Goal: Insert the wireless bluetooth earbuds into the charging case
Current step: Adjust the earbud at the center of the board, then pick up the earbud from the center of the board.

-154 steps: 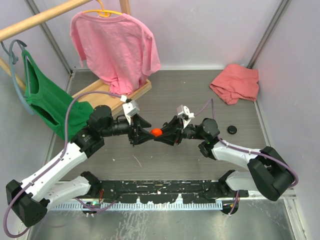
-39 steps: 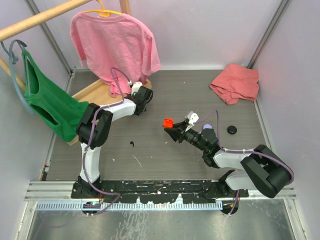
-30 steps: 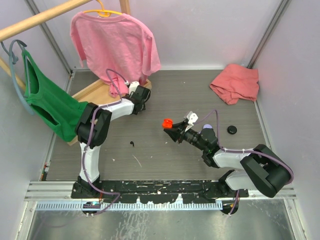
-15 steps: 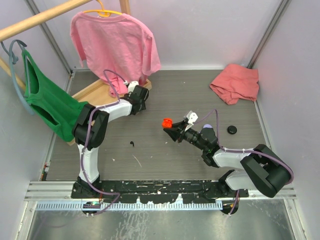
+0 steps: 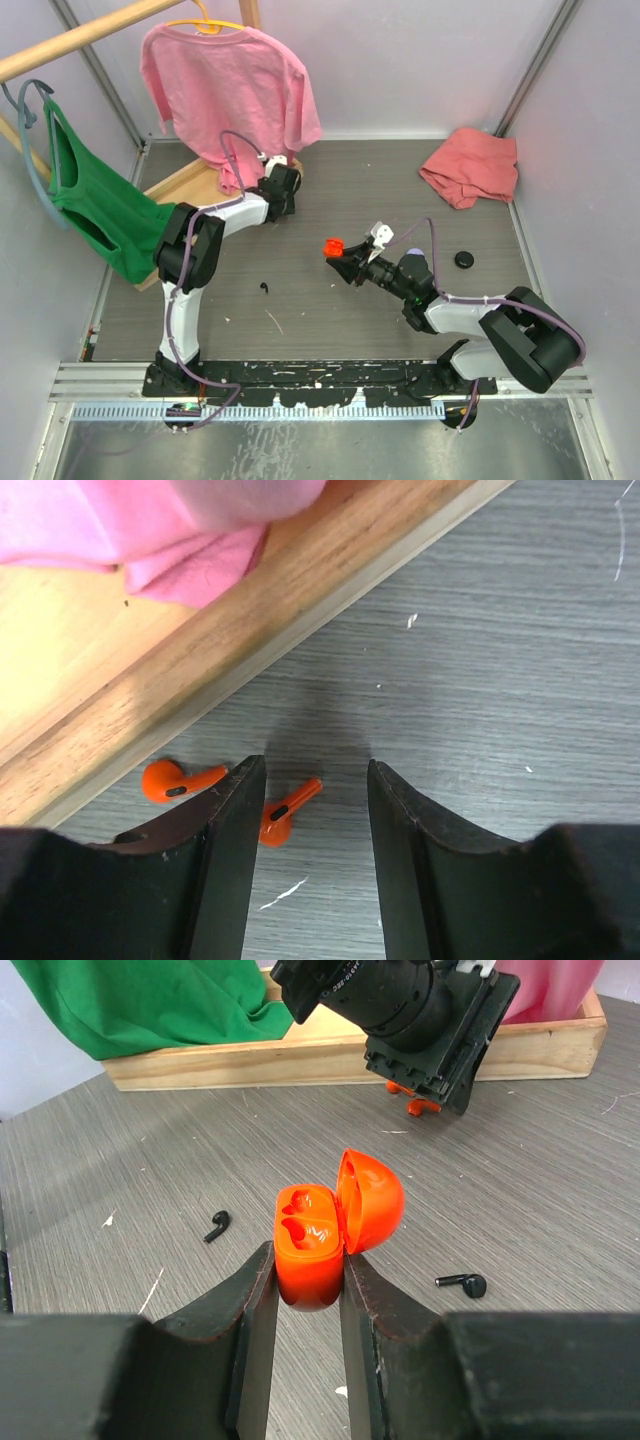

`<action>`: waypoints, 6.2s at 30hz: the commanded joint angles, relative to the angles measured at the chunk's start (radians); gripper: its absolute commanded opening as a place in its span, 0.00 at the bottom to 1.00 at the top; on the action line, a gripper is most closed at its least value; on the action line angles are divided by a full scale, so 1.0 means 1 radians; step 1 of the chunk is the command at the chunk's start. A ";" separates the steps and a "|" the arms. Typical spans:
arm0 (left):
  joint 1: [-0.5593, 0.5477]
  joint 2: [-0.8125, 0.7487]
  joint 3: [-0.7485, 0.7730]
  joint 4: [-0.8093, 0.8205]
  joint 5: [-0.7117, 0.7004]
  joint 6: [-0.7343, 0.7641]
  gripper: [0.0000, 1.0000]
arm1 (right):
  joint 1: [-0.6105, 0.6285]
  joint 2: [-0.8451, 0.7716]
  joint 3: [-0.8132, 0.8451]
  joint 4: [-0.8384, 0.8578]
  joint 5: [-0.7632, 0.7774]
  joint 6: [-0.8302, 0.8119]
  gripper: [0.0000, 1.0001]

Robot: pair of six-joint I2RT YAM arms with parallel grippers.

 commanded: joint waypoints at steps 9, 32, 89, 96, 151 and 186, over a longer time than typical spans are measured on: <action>0.022 0.001 0.025 -0.021 0.169 0.075 0.32 | 0.002 0.003 0.041 0.044 -0.013 0.000 0.01; 0.041 -0.209 -0.075 -0.110 0.251 0.109 0.41 | 0.002 0.012 0.050 0.037 -0.028 0.006 0.01; 0.116 0.027 0.147 -0.377 0.381 0.204 0.18 | 0.002 0.023 0.056 0.038 -0.046 0.012 0.01; 0.113 -0.072 0.035 -0.311 0.405 0.151 0.08 | 0.002 0.028 0.059 0.038 -0.051 0.012 0.01; -0.043 -0.100 0.032 -0.639 0.442 0.337 0.43 | 0.004 0.027 0.069 0.020 -0.068 0.012 0.01; -0.039 -0.019 0.095 -0.687 0.445 0.357 0.34 | 0.004 0.034 0.073 0.019 -0.076 0.015 0.01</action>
